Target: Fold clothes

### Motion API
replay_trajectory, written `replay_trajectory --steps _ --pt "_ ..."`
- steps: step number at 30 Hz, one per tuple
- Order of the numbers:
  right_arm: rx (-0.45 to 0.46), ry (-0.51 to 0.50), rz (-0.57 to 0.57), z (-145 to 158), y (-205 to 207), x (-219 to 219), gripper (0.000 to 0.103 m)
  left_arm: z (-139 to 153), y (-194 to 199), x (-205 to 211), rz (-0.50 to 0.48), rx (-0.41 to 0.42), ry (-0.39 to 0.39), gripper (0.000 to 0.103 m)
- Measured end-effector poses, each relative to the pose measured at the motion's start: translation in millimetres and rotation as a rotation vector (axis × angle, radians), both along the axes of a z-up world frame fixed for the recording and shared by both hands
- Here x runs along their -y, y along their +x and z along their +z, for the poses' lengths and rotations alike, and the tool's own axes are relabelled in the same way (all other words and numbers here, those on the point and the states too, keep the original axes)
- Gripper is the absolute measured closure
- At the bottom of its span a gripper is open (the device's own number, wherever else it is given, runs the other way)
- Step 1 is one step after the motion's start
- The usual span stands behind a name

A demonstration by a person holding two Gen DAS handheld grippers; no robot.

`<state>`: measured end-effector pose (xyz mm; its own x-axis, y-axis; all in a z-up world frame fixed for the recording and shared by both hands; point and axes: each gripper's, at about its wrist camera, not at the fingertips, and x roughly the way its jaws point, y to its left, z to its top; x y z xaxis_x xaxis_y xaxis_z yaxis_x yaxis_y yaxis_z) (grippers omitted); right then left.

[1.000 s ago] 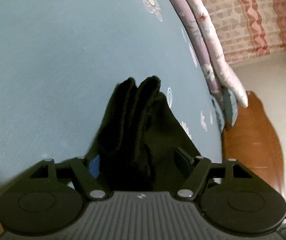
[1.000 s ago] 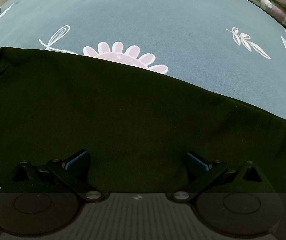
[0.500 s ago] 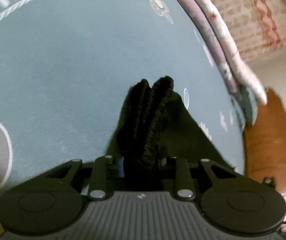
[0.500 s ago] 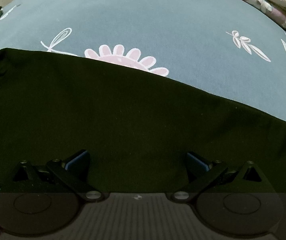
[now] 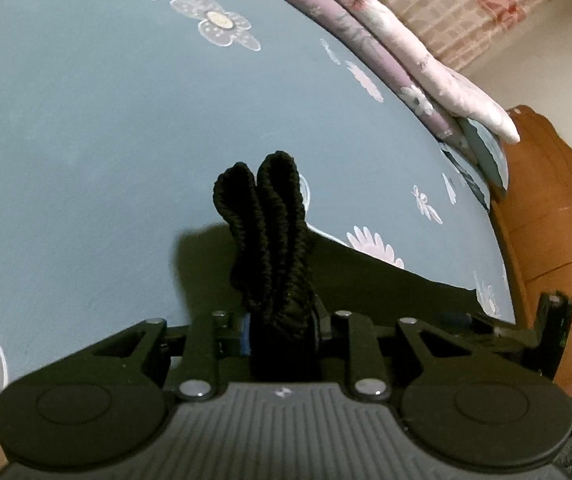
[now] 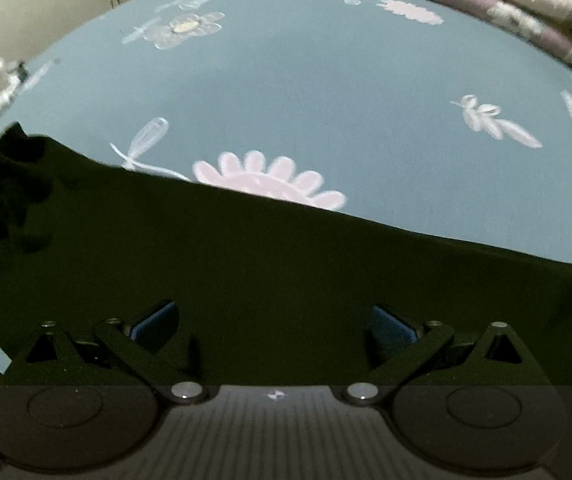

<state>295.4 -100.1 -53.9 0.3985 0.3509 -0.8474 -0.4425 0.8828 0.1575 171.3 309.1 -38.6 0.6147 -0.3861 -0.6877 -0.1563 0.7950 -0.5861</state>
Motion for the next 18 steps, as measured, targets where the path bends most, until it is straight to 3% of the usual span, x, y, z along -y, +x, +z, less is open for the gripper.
replay_trajectory --steps 4,10,12,18 --pt "-0.032 0.146 0.057 5 15 -21 0.000 1 -1 2 0.011 -0.006 0.017 0.079" --pt "-0.120 0.265 0.116 -11 28 -63 0.000 -13 -10 -10 0.042 -0.039 0.007 0.079" --pt "-0.153 0.283 0.089 -22 31 -70 0.000 -20 -13 -15 0.046 -0.051 -0.004 0.079" --pt "-0.095 0.267 0.078 -25 52 -89 0.000 -34 -12 -25 0.037 -0.057 -0.051 0.079"
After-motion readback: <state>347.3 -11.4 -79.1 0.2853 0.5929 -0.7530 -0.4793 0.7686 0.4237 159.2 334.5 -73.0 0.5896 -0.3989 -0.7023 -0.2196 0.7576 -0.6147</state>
